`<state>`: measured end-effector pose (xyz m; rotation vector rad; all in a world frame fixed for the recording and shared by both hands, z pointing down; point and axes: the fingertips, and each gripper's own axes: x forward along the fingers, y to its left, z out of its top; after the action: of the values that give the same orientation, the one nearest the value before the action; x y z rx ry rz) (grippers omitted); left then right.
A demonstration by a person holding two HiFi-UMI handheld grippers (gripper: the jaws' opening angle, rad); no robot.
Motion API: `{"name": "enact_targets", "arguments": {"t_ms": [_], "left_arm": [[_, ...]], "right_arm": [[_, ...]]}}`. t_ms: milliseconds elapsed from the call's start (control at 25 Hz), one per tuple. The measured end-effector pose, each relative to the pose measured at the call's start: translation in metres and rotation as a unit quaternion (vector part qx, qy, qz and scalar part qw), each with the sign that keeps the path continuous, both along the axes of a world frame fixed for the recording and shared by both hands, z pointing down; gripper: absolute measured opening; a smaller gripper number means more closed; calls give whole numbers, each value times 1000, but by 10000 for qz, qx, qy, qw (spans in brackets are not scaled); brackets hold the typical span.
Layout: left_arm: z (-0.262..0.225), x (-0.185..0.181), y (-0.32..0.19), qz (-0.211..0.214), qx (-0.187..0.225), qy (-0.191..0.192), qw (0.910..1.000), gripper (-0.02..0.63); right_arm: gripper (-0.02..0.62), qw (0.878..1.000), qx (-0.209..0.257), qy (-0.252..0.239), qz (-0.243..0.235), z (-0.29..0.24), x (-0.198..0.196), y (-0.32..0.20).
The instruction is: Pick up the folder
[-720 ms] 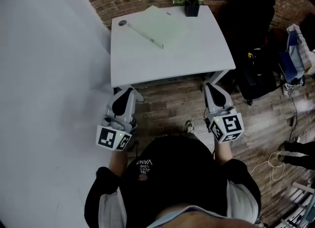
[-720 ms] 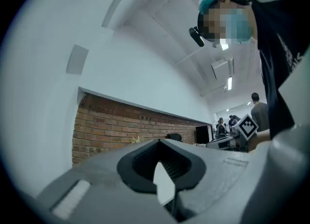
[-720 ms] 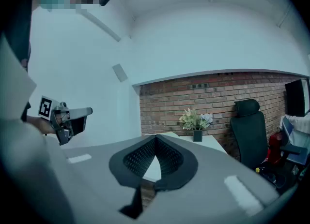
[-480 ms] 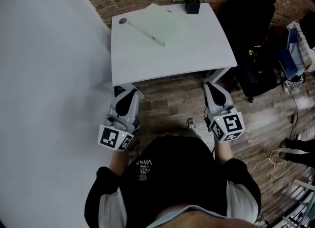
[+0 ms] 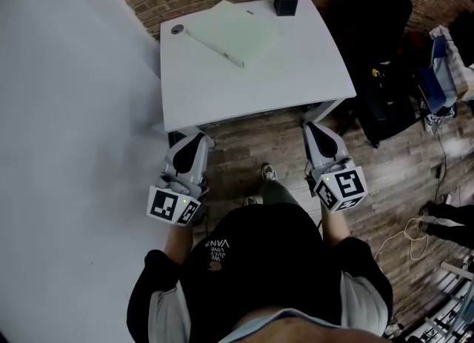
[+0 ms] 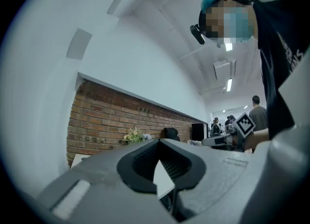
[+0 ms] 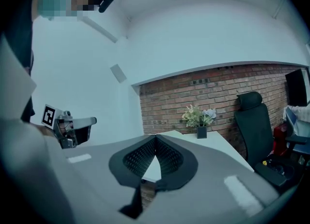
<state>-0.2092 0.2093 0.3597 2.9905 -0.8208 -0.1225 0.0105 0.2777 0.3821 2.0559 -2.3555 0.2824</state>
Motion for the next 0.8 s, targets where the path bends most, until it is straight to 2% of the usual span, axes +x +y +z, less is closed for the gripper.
{"name": "enact_targets", "arguments": {"t_ms": [320,800], "left_arm": [[3,29,-43,-283,51,-180,9994,0],[15,77,-90,-754,-171,-277,9966,0]], "right_arm": [[-2,9996,-11,18,-267,-1,30,-48],[-2,9969,-78,68,-780,7,83,-115]]}}
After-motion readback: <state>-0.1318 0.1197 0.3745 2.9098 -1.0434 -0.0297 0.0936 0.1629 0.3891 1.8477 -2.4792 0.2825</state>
